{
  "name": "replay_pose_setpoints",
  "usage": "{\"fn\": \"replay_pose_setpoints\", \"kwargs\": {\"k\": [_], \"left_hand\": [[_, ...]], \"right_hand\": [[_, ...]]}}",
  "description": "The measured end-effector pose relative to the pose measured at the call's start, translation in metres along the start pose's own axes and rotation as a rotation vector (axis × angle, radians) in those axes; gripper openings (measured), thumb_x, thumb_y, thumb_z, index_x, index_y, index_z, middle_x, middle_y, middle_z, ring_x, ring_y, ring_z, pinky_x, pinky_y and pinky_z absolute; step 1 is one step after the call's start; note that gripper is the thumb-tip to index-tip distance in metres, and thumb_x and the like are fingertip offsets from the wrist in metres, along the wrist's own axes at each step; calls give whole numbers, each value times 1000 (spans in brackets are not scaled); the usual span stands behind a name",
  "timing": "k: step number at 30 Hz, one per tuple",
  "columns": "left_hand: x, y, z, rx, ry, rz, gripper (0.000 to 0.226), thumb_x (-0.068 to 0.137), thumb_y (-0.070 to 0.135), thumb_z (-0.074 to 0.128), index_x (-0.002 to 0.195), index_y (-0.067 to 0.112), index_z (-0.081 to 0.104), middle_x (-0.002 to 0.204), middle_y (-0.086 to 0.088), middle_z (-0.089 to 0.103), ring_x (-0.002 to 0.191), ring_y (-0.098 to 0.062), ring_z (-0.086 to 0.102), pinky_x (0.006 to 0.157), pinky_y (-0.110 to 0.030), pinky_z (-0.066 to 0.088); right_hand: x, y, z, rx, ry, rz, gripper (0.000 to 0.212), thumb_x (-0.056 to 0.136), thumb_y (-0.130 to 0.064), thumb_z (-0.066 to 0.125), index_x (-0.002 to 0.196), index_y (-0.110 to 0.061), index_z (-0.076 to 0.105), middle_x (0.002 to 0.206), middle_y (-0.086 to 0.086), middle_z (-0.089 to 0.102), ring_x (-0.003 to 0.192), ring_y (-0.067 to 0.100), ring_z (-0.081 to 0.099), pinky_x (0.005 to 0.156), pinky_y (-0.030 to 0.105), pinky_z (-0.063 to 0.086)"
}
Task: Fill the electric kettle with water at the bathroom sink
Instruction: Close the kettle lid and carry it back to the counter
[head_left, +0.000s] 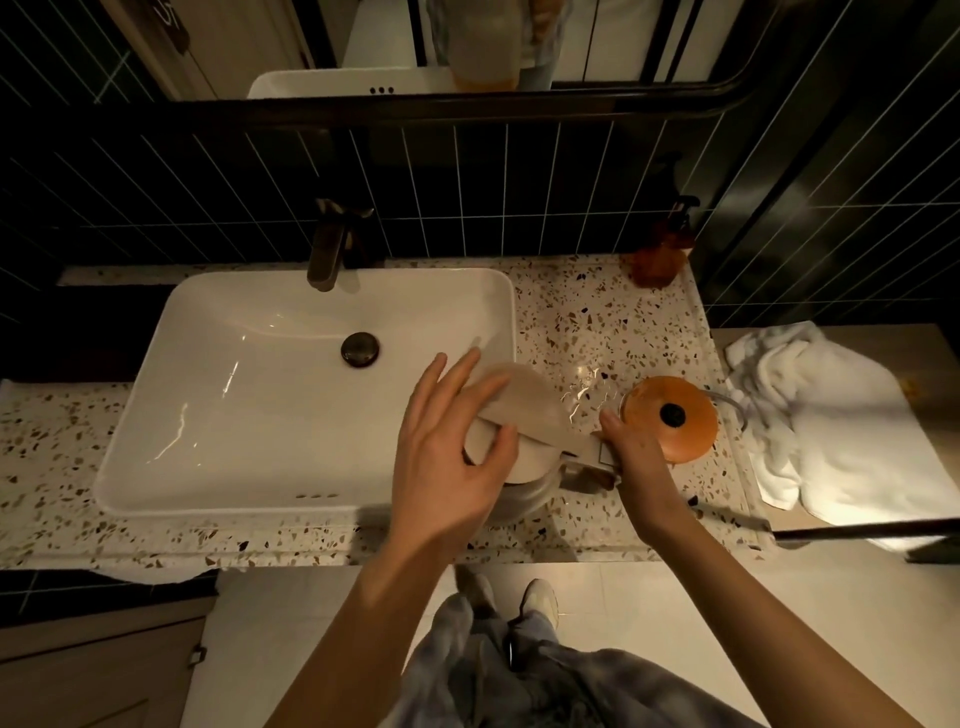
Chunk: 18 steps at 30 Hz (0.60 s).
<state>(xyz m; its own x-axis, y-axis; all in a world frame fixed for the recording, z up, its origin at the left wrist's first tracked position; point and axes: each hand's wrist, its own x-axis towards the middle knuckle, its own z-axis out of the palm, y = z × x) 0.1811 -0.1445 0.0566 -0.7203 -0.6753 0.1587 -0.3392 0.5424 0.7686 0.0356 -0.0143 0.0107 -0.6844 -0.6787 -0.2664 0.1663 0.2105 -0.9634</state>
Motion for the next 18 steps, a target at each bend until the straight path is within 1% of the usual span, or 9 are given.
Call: {"fn": "replay_pose_setpoints", "kwargs": {"k": [2, 4, 7, 8, 10, 13, 15, 16, 18], "left_hand": [[-1, -12, 0, 36, -21, 12, 47, 91, 40, 51, 138, 33, 54, 159, 13, 32, 151, -10, 14, 121, -47, 19], [-3, -21, 2, 65, -46, 17, 50, 92, 40, 51, 142, 34, 49, 161, 13, 28, 152, -9, 11, 120, -53, 18], [-6, -26, 4, 100, -67, 11, 53, 93, 38, 52, 145, 30, 46, 163, 14, 24, 152, -5, 3, 120, -52, 19], [-6, -26, 4, 99, -64, 2, 53, 93, 37, 52, 145, 28, 46, 163, 15, 22, 152, -5, 0, 121, -50, 18], [-7, -26, 5, 47, -35, -26, 55, 92, 35, 55, 146, 29, 45, 164, 16, 17, 152, -5, -3, 122, -44, 16], [-10, -22, 3, -246, 11, -220, 75, 89, 31, 68, 152, 39, 28, 163, 24, 10, 152, -5, 5, 121, -39, 18], [-10, -20, 1, -518, 12, -427, 92, 80, 38, 72, 153, 44, 17, 160, 25, 15, 150, -10, 15, 122, -42, 21], [-9, -20, 2, -618, 10, -509, 96, 77, 42, 71, 153, 45, 12, 160, 20, 18, 150, -13, 18, 121, -44, 21], [-8, -18, 4, -768, 13, -616, 95, 81, 37, 69, 154, 45, 8, 157, 10, 28, 146, -16, 28, 119, -45, 26]], "right_hand": [[0, -1, 0, -6, -3, -14, 89, 79, -61, 42, 65, 27, 49, 56, 39, 49, 50, 26, 43, 50, 23, 38], [0, -2, 1, -13, 1, -9, 82, 79, -58, 45, 60, 21, 52, 56, 38, 51, 50, 26, 45, 53, 28, 39], [-1, -5, 3, -10, 51, 10, 51, 84, -48, 50, 50, -11, 60, 58, 24, 53, 54, 25, 49, 60, 32, 42], [0, -5, 3, -1, 57, 12, 48, 84, -47, 51, 51, -14, 59, 61, 23, 54, 58, 26, 50, 63, 34, 43], [-1, -6, 4, 8, 57, 10, 52, 79, -54, 56, 53, -9, 60, 63, 27, 54, 62, 29, 51, 65, 36, 43], [-1, -5, 5, 5, 40, 0, 80, 72, -65, 63, 61, 13, 54, 64, 43, 51, 60, 32, 50, 64, 39, 41], [0, -6, 5, -14, 39, 3, 68, 76, -57, 60, 58, 8, 59, 58, 33, 53, 58, 29, 50, 62, 36, 41], [0, -8, 6, -24, 35, 2, 66, 77, -54, 56, 58, 9, 60, 57, 30, 55, 57, 28, 50, 63, 33, 42], [1, -10, 7, -66, 15, 1, 71, 81, -51, 52, 63, 17, 60, 62, 39, 58, 56, 30, 54, 67, 36, 45]]}}
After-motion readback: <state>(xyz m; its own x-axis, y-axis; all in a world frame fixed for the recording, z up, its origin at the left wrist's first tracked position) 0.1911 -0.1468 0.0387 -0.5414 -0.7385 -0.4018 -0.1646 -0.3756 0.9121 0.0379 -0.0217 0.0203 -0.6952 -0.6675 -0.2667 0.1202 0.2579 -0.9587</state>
